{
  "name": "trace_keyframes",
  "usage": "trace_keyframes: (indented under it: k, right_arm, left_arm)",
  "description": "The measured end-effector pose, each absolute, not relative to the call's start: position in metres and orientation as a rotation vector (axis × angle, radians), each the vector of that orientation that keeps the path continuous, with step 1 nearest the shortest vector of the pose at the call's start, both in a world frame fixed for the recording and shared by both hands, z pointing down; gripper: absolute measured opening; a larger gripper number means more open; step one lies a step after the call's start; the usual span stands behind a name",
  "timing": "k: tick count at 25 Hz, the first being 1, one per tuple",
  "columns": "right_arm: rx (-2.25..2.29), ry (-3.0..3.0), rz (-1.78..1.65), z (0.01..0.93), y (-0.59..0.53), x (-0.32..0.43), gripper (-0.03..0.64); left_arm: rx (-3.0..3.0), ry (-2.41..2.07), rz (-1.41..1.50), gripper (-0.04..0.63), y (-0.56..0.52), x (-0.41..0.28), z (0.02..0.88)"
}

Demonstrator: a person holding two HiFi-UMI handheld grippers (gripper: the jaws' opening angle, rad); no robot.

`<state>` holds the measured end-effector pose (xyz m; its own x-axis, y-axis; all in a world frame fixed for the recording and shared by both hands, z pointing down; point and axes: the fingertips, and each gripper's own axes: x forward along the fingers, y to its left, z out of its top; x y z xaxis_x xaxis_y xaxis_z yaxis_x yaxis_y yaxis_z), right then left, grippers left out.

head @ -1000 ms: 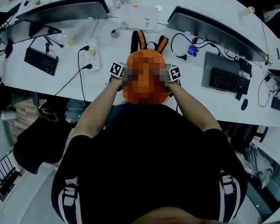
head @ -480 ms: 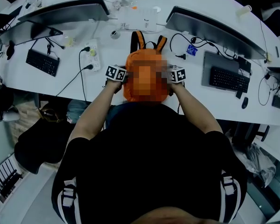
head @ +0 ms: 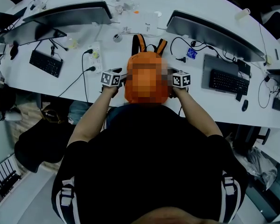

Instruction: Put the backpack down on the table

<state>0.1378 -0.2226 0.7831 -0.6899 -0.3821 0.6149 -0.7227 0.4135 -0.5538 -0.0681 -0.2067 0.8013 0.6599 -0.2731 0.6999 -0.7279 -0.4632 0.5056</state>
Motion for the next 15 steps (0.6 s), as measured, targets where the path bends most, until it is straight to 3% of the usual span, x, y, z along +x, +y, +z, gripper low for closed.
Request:
trace_keyframes:
  k: [13, 15]
  right_arm:
    - [0.941, -2.379, 1.146, 0.739, -0.212, 0.130, 0.303]
    - [0.936, -2.392, 1.127, 0.733, -0.209, 0.127, 0.298]
  left_arm:
    - [2.132, -0.909, 0.556, 0.310, -0.212, -0.087, 0.747]
    - [2.134, -0.898, 0.538, 0.274, -0.208, -0.083, 0.741]
